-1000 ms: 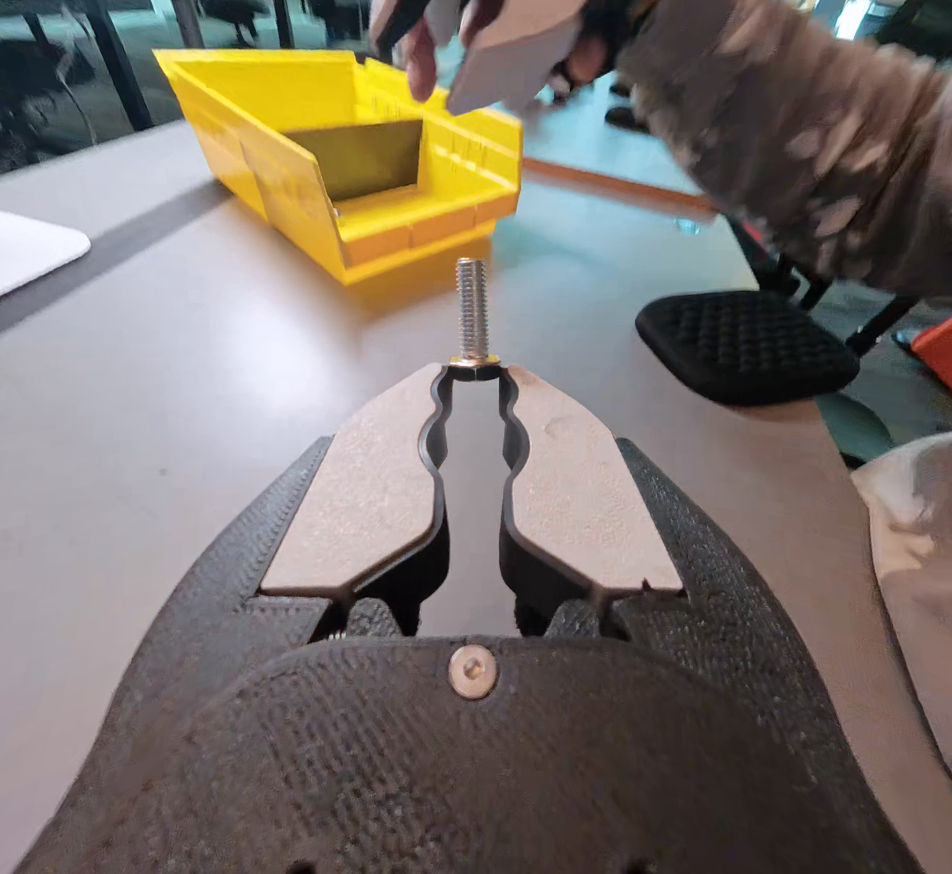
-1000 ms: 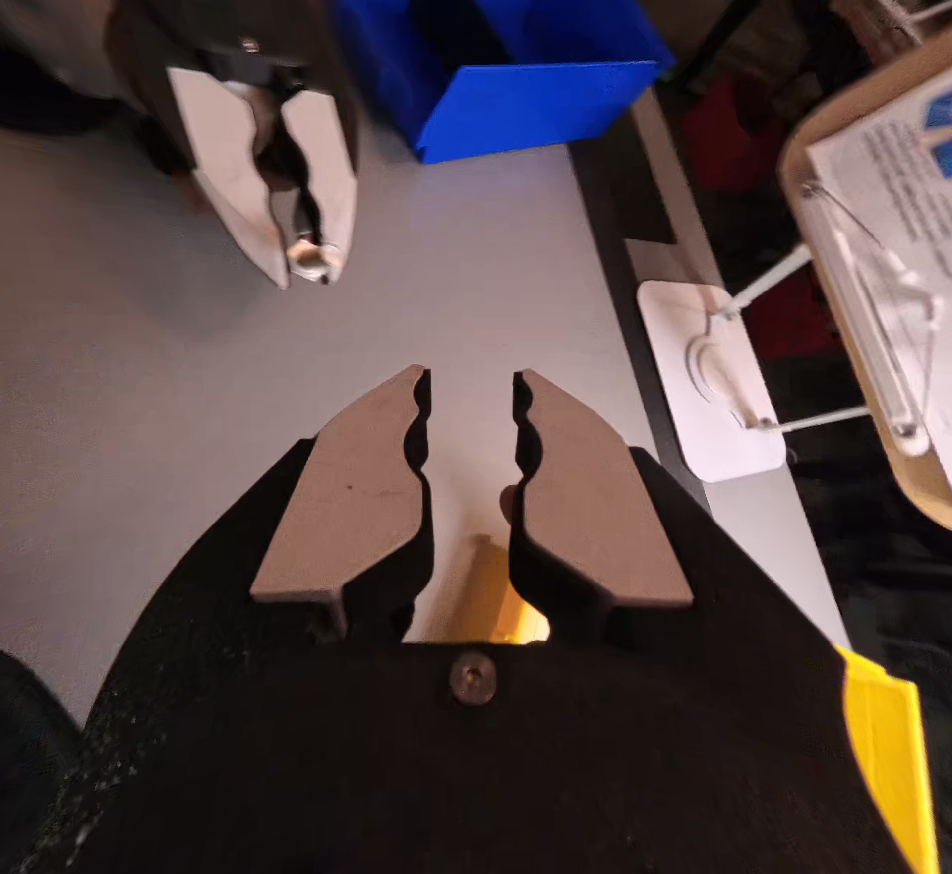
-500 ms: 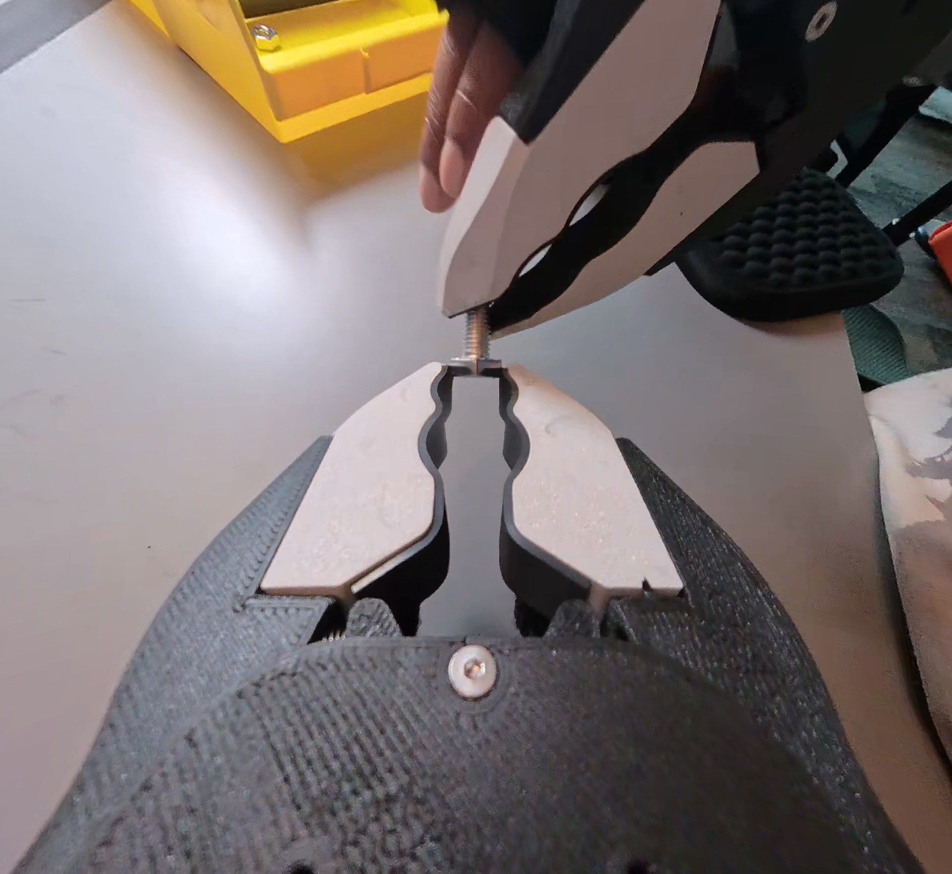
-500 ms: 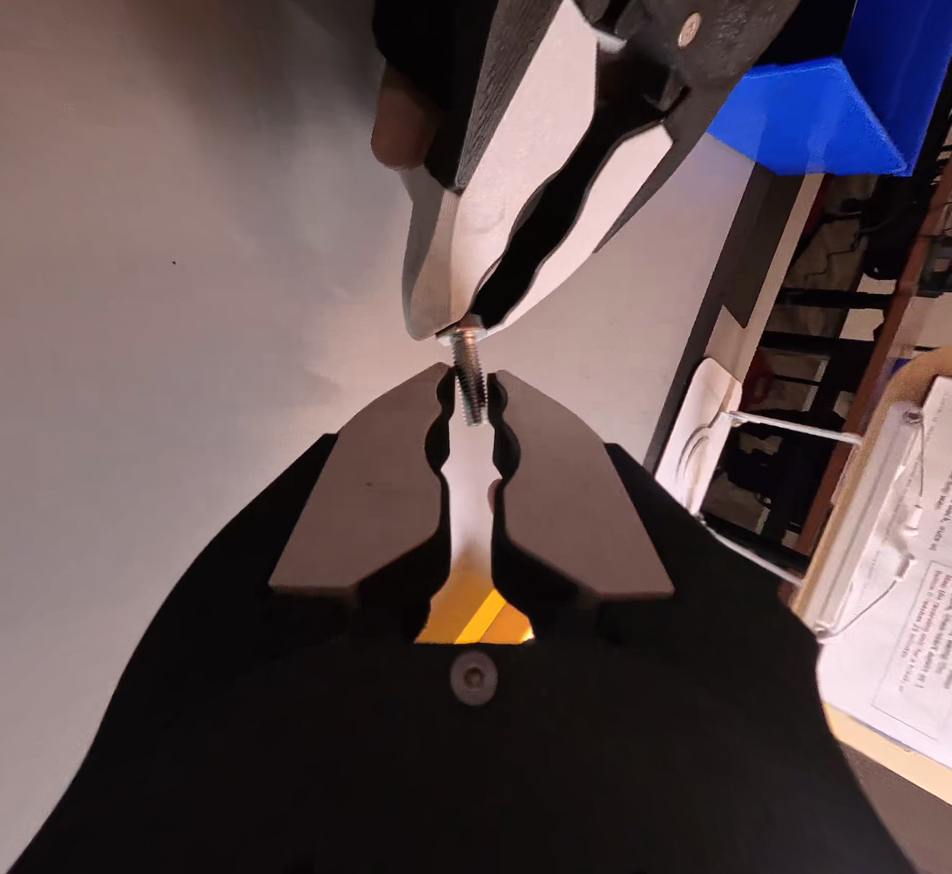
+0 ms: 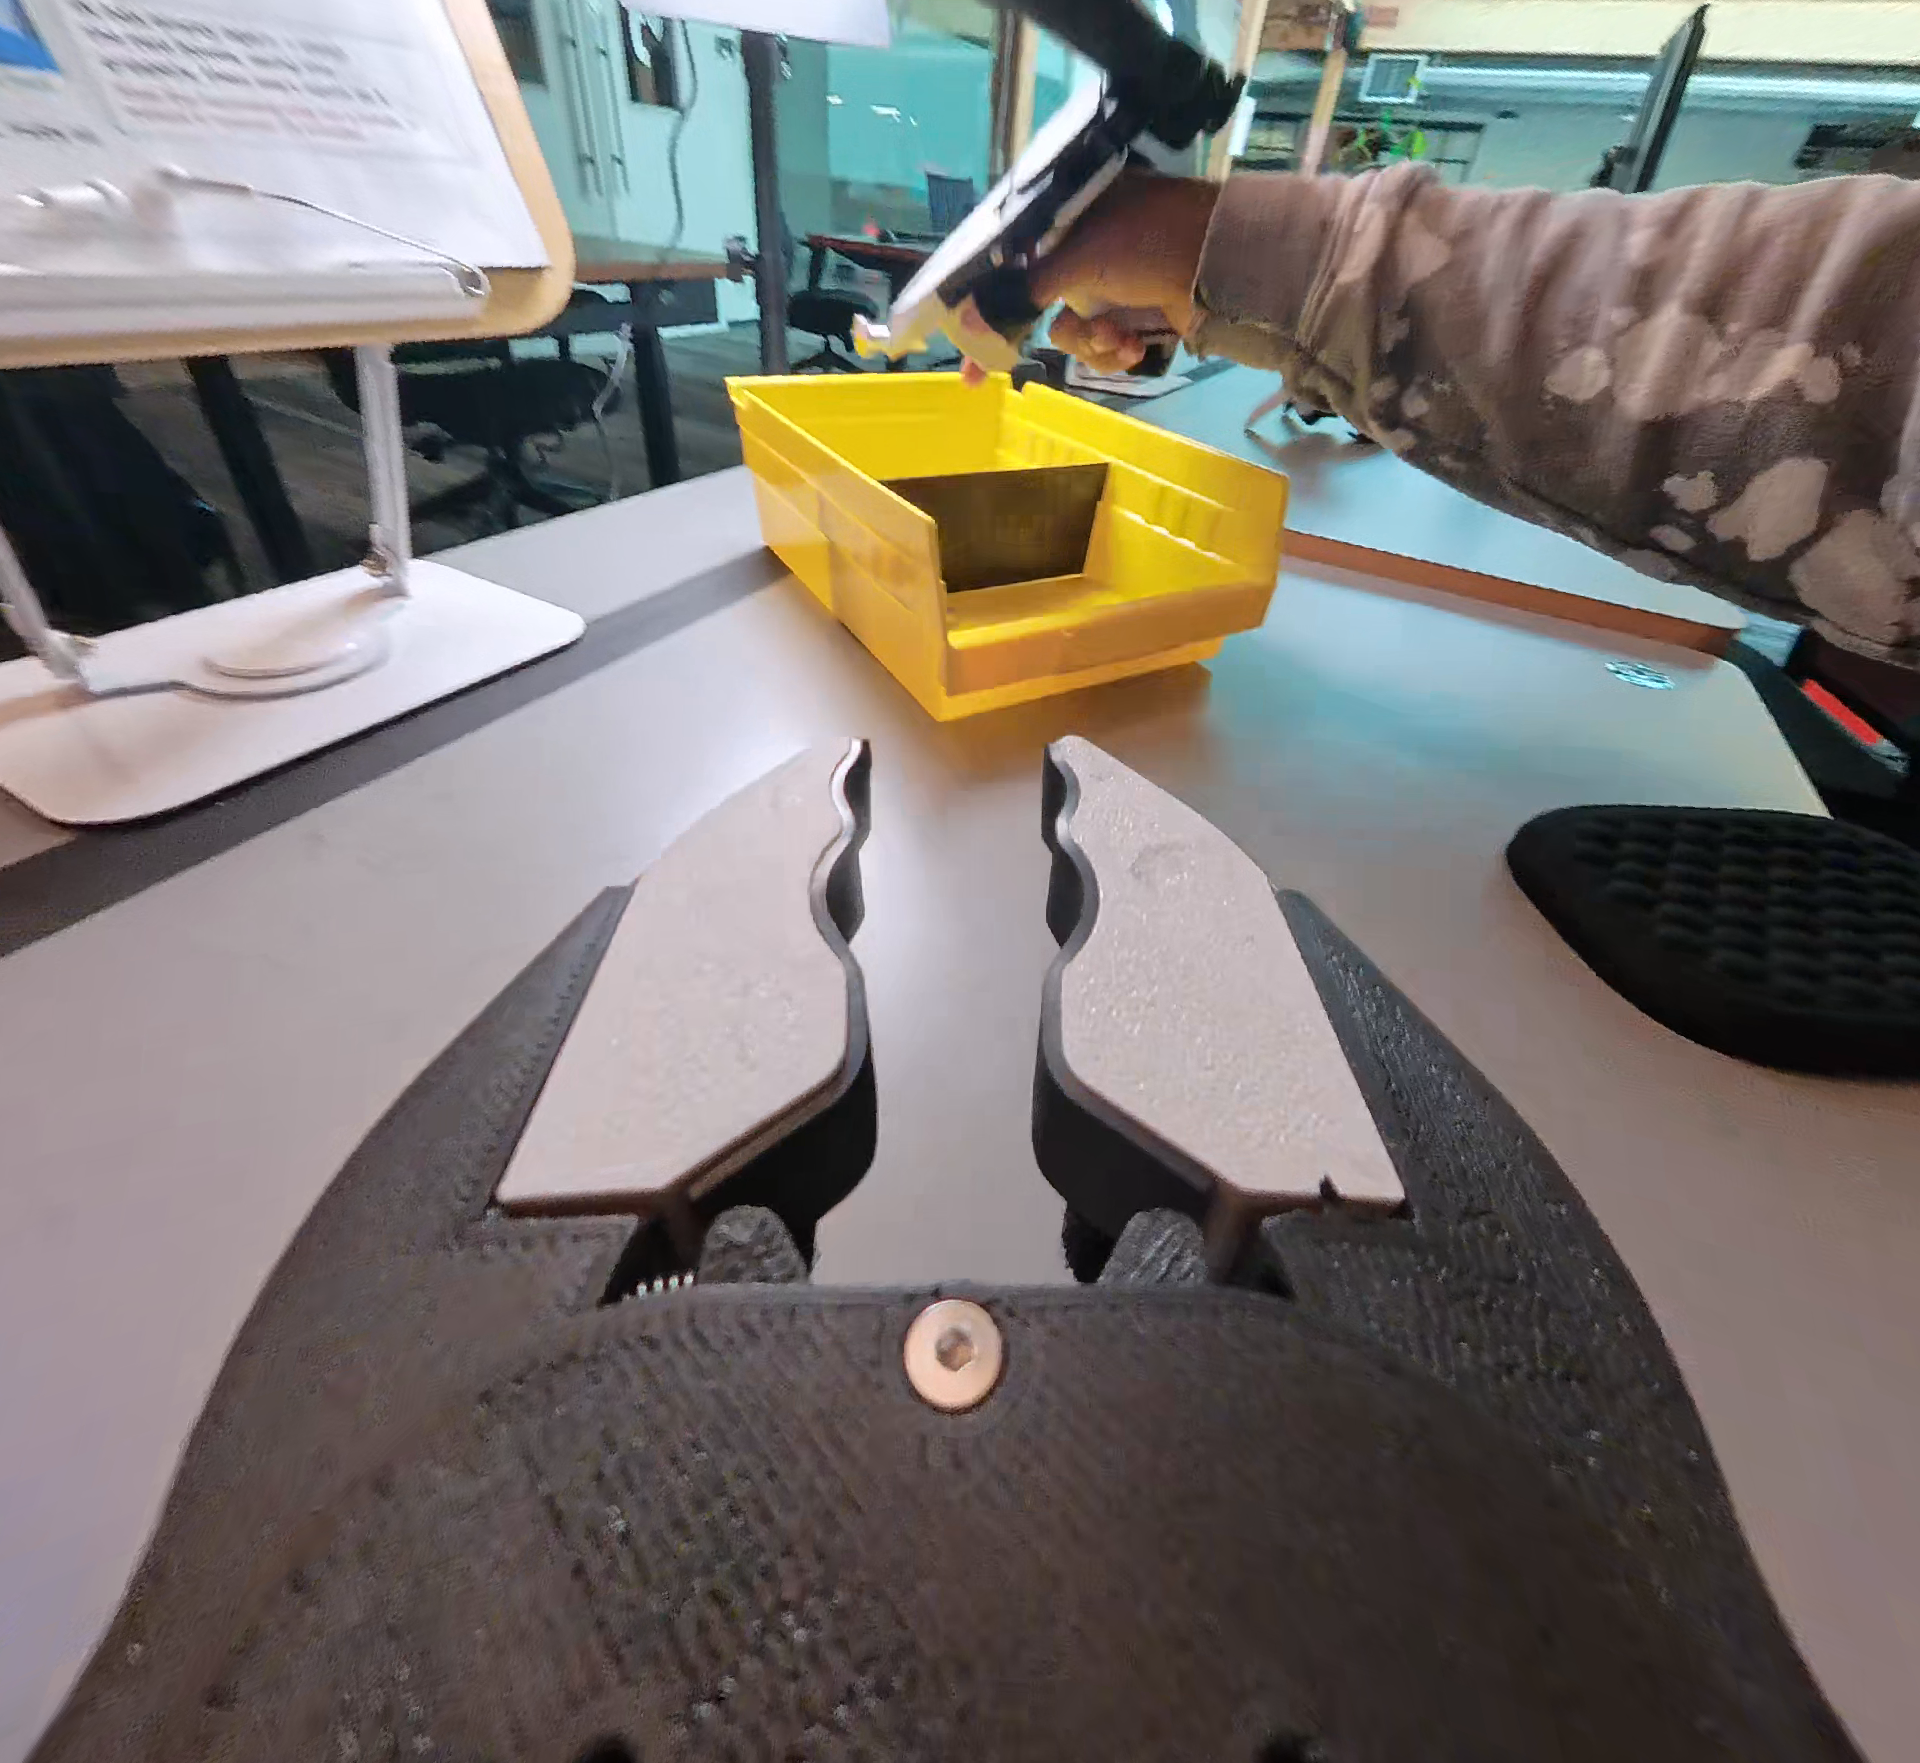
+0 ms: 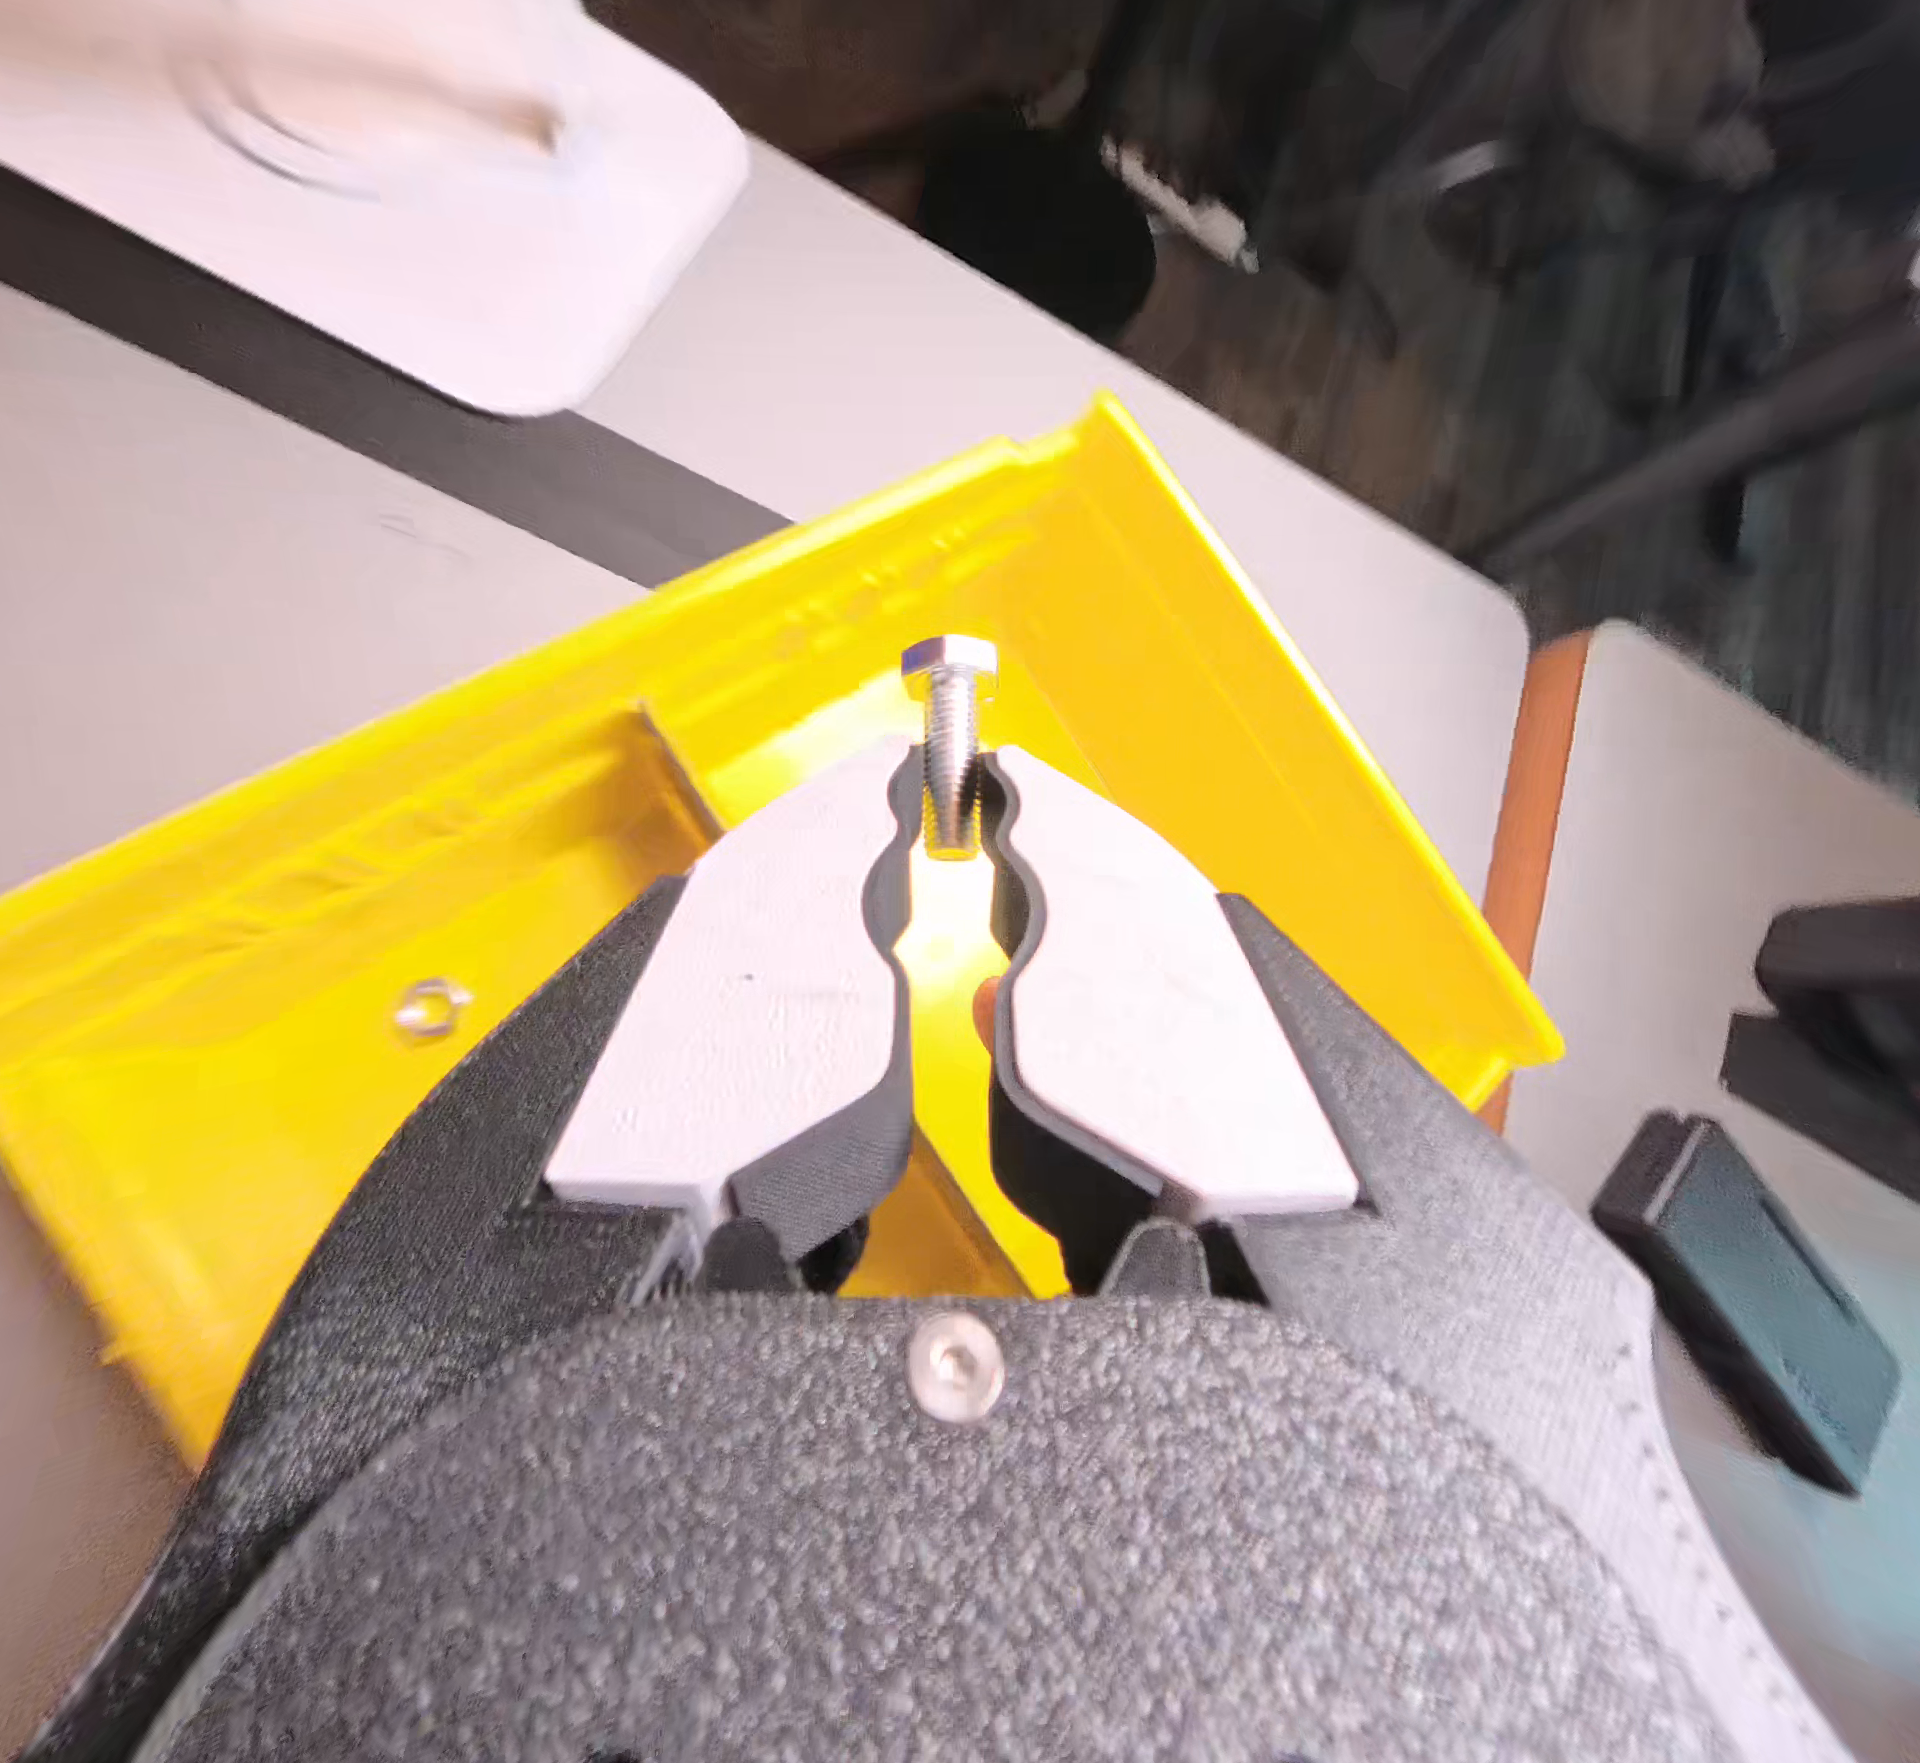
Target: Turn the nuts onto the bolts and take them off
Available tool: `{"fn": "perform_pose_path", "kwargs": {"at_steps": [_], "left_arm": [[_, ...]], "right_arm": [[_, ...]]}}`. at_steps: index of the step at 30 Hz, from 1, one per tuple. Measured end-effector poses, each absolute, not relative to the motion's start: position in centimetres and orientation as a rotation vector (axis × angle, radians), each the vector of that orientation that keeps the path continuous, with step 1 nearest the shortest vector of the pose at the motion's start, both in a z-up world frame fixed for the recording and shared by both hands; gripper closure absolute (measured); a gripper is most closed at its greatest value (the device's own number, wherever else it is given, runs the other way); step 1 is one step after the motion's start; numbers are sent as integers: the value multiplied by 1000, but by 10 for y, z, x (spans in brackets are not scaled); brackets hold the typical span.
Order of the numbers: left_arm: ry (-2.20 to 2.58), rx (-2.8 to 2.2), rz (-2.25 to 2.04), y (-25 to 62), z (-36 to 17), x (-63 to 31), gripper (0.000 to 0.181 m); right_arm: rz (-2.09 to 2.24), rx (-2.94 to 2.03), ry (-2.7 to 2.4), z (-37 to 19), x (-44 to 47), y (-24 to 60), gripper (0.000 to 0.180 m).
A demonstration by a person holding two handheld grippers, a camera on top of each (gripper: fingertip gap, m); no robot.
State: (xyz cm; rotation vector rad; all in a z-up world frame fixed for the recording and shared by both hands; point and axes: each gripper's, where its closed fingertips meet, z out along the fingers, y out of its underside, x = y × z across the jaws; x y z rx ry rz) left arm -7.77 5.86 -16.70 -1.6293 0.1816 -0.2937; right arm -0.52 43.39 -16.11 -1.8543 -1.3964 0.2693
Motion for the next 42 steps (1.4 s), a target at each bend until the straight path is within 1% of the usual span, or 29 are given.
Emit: {"fn": "perform_pose_path", "kwargs": {"at_steps": [3, 6, 9, 14, 16, 19, 21, 23, 27, 30, 33, 38, 40, 42], "left_arm": [[150, -1612, -227, 59, -167, -91, 148], [124, -1615, -193, 60, -171, -102, 148], [105, -1638, -202, 63, -180, -107, 148], [117, -1674, -220, 66, -192, -106, 148], [132, -1684, -218, 67, -194, -104, 148], [137, -1686, -232, 67, -195, -102, 145], [131, -1680, -234, 66, -194, -103, 145], [123, -1667, -227, 65, -190, -105, 145], [103, -1639, -195, 63, -180, -117, 145], [70, -1624, -143, 59, -169, -137, 145], [60, -1617, -69, 47, -146, -170, 148], [-120, -1668, 67, 16, -99, -276, 151], [-227, -1762, 106, 11, -97, -325, 151], [-310, -1933, 144, 12, -113, -368, 151]], "right_arm": [[168, -2028, -1378, -204, 9, 476, 170], [91, -2153, -1413, -239, 15, 495, 170], [123, -2243, -1413, -258, 7, 501, 170], [57, -2354, -1422, -282, 8, 507, 170], [39, -2385, -1423, -287, 10, 507, 170], [51, -2374, -1451, -283, 11, 503, 155], [112, -2307, -1430, -263, 5, 501, 154], [222, -2189, -1386, -230, -5, 494, 153], [496, -1812, -1305, -143, -21, 433, 150], [677, -1619, -1302, -110, -11, 351, 146], [812, -1502, -1316, -113, 7, 271, 146], [995, -1452, -1327, -154, 28, 176, 155], [1046, -1446, -1336, -168, 26, 153, 157], [1081, -1409, -1356, -179, 18, 137, 158]]}}
